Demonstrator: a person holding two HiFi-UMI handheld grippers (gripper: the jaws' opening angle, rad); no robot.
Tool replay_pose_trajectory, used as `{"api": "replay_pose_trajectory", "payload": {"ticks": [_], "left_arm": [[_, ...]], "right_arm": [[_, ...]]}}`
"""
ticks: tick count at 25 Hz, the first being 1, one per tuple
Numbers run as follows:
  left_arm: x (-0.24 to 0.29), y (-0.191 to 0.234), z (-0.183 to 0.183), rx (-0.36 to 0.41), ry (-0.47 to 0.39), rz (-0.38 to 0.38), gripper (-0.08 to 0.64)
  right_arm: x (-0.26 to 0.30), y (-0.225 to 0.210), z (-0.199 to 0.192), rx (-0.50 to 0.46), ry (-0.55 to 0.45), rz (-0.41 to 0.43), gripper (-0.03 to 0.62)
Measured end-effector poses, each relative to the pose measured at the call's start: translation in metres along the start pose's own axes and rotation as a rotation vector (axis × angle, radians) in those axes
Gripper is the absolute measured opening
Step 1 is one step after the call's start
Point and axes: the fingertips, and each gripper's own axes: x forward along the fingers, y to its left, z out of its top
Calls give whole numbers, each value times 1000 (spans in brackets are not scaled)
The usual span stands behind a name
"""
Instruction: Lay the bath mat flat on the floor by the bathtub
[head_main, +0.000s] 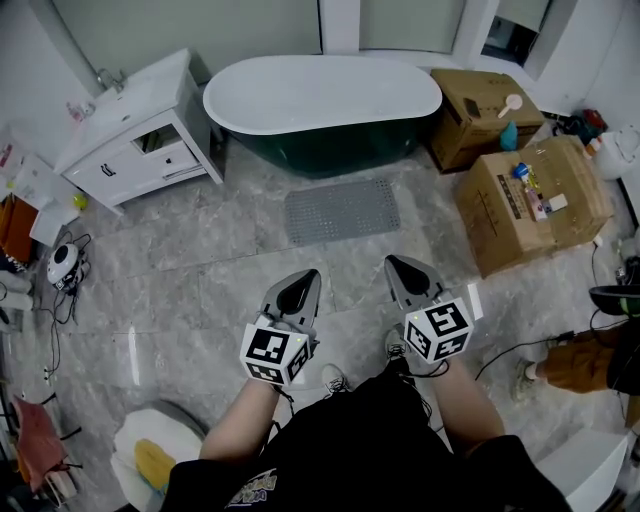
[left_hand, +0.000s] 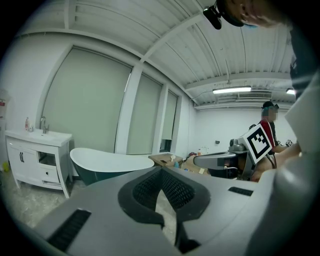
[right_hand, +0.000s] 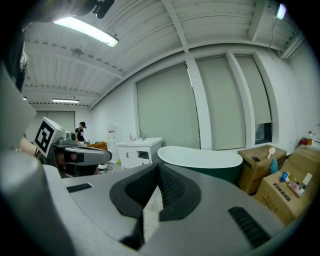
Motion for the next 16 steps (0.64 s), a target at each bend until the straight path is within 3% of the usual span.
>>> {"api": "replay_pose_trajectory", "payload": {"ticks": [16], "left_arm": [[-20, -8, 2, -8, -26, 18, 15]], "right_arm": [[-14, 13, 5, -13, -19, 8, 15]]}}
